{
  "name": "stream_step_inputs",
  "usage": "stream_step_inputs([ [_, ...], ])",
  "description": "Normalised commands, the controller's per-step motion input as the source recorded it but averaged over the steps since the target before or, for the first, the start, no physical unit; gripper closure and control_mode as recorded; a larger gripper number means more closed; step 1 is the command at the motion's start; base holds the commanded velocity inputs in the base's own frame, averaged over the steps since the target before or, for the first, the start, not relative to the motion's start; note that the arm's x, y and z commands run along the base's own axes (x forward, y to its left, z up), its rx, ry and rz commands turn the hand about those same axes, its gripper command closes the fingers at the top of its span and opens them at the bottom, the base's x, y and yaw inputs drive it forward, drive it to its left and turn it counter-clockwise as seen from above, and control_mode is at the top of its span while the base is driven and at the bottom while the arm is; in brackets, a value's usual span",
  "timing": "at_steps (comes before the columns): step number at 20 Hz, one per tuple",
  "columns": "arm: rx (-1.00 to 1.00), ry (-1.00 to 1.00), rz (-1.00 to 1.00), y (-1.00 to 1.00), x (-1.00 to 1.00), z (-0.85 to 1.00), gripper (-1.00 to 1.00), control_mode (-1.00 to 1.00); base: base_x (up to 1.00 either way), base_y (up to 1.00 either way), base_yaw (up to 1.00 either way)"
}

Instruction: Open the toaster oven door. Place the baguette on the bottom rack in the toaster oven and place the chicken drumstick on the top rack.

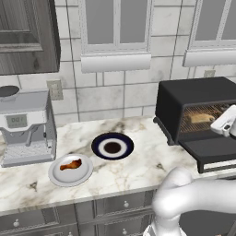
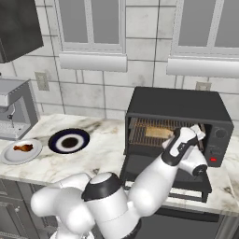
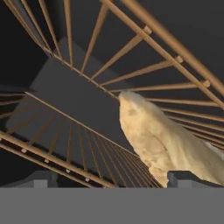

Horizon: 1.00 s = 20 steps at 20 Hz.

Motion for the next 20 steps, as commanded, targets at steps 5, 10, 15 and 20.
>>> stream_step_inputs([
  [5,0.00,0.00,0.06,0.00,0.44,-0.21,-1.00,-1.00,0.00,0.00,0.00],
  [10,0.02,-0.03,0.05,0.00,0.16,-0.11,-1.00,-1.00,0.00,0.00,0.00],
  [15,0.05,-0.03,0.03,-0.01,0.27,0.00,-1.00,-1.00,0.00,0.00,0.00],
  [20,0.02,0.00,0.00,0.00,0.34,0.00,1.00,-1.00,0.00,0.00,0.00],
])
